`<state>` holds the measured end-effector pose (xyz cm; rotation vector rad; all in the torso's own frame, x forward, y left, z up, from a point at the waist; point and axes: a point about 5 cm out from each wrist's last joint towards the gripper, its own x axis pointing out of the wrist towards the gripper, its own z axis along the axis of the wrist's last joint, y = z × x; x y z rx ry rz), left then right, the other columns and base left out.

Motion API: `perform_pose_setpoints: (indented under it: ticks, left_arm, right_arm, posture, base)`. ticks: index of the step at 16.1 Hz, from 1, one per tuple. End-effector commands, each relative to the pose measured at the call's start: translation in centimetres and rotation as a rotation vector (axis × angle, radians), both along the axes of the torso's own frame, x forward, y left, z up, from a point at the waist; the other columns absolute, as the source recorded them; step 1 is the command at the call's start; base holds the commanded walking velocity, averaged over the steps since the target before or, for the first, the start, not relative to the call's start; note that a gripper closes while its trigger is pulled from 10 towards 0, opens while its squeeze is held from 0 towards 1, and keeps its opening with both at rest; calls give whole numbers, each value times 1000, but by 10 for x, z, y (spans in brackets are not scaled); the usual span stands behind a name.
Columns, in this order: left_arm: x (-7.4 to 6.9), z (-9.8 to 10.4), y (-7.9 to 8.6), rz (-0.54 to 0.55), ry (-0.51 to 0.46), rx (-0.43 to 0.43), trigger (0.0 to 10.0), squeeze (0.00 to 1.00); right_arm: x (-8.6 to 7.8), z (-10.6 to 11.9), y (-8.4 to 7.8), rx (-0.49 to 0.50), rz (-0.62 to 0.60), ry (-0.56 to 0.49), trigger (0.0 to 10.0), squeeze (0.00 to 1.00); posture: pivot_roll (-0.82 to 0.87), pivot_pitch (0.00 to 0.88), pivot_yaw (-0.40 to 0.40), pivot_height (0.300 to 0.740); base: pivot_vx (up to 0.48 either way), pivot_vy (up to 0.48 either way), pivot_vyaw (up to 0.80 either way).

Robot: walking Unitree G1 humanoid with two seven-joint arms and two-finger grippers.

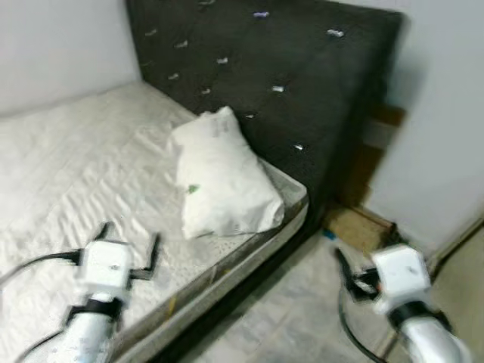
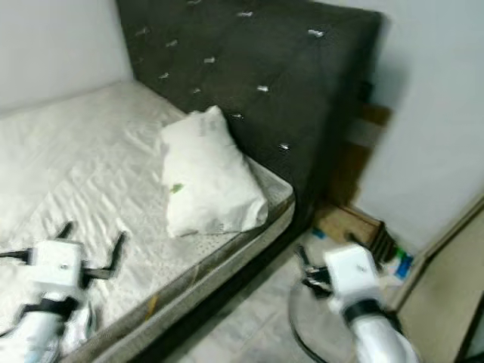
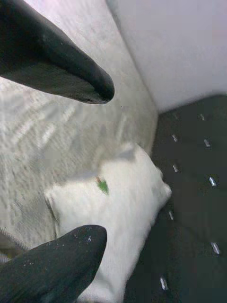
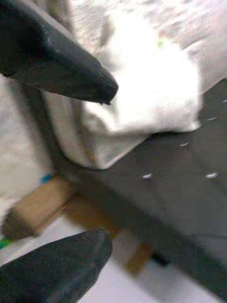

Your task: Clean up the room

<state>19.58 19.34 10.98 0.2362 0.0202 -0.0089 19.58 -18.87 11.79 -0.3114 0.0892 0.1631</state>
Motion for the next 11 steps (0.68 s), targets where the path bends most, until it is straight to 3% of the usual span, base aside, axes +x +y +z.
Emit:
perform_pose_setpoints:
  ticks: [1,11]
  left_arm:
    - [2,2,-6,-26,-9,-8,10000,0]
    - [4,2,-10,-61,0,-35,10000,0]
  right_arm:
    - [-4,0,-7,-17,-15,11,10000,0]
    - [-1,-1,-1,-9,25,10,10000,0]
  posture:
    - [-18,13,-40,740]
    - [-19,15,-41,740]
  base:
    - [0,0,569]
    - [0,0,800]
